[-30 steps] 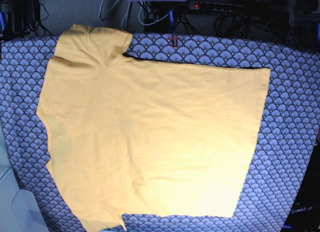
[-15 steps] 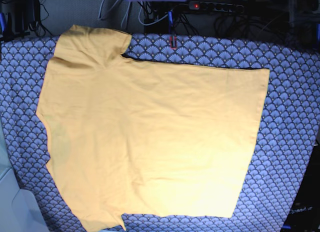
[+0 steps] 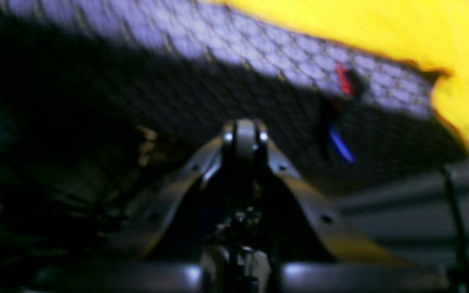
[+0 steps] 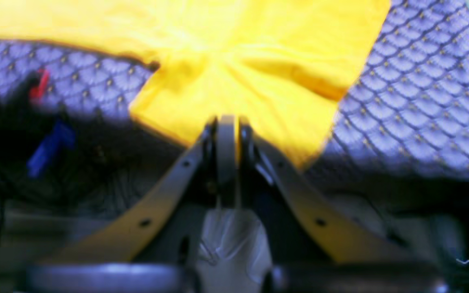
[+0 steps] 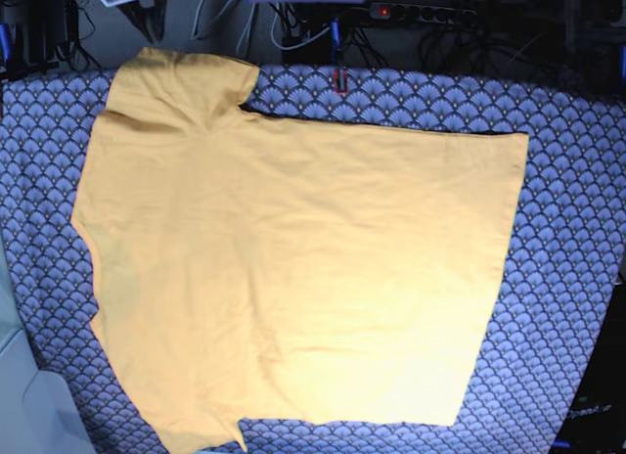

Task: Fold the T-shirt properly
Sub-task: 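Move both grippers down to the shirt's shoulder corners and grasp them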

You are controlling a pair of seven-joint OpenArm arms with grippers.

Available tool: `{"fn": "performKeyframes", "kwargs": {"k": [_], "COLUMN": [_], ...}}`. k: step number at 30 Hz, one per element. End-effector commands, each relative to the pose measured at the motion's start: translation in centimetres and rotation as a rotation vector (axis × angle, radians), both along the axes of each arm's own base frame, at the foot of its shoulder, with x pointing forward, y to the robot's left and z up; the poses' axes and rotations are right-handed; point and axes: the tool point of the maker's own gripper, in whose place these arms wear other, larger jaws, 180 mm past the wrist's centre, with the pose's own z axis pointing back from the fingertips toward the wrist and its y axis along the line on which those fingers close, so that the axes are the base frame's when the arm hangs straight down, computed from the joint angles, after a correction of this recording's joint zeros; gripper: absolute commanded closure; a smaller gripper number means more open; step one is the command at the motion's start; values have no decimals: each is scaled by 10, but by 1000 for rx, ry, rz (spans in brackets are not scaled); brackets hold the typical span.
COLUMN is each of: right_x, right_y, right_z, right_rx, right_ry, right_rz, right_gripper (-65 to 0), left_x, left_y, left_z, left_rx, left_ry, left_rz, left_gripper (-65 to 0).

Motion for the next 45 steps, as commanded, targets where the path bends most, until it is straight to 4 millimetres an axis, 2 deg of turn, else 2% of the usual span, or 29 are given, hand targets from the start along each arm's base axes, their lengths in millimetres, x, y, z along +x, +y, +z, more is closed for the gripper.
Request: {"fn": "performKeyframes", "kwargs": {"k": [1, 4, 6, 10, 14, 17, 21, 25, 28, 32, 36, 40, 45], "right_x": [7, 30, 47, 73, 86, 90, 88, 86, 84, 81, 82, 80, 81], "right_y": [1, -15, -19, -45, -60, -67, -64, -78, -97, -123, -137, -138, -127], "right_z": [4, -7, -8, -5, 4, 16, 17, -10, -34, -51, -64, -69, -73], "right_rx": [46, 131, 171, 164, 204, 253, 258, 287, 303, 310, 318, 324, 337], "right_ry": [-12, 49, 64, 82, 87, 59, 57, 134, 204, 248, 290, 306, 324], "right_rz": [7, -21, -1, -12, 25, 46, 76, -7, -74, -142, -162, -163, -134], "right_gripper": [0, 0, 0, -2, -102, -194, -211, -213, -214, -214, -214, -214, -214], "left_x": [3, 40, 58, 88, 104, 110, 114, 115, 120, 119, 119, 118, 119], "left_y": [4, 22, 36, 53, 61, 62, 62, 63, 74, 84, 88, 89, 89], "left_z": [8, 23, 27, 35, 38, 37, 37, 38, 43, 46, 47, 47, 46], "left_rx": [14, 69, 100, 158, 193, 195, 195, 198, 223, 245, 260, 262, 261], "left_ry": [2, -23, -12, 24, 44, 55, 49, 45, 26, 26, 27, 29, 27], "left_rz": [-5, -3, 11, 2, 1, -1, 0, 1, 23, 42, 47, 48, 49], "left_gripper": [0, 0, 0, 0, 0, 0, 0, 0, 0, 0, 0, 0, 0]}}
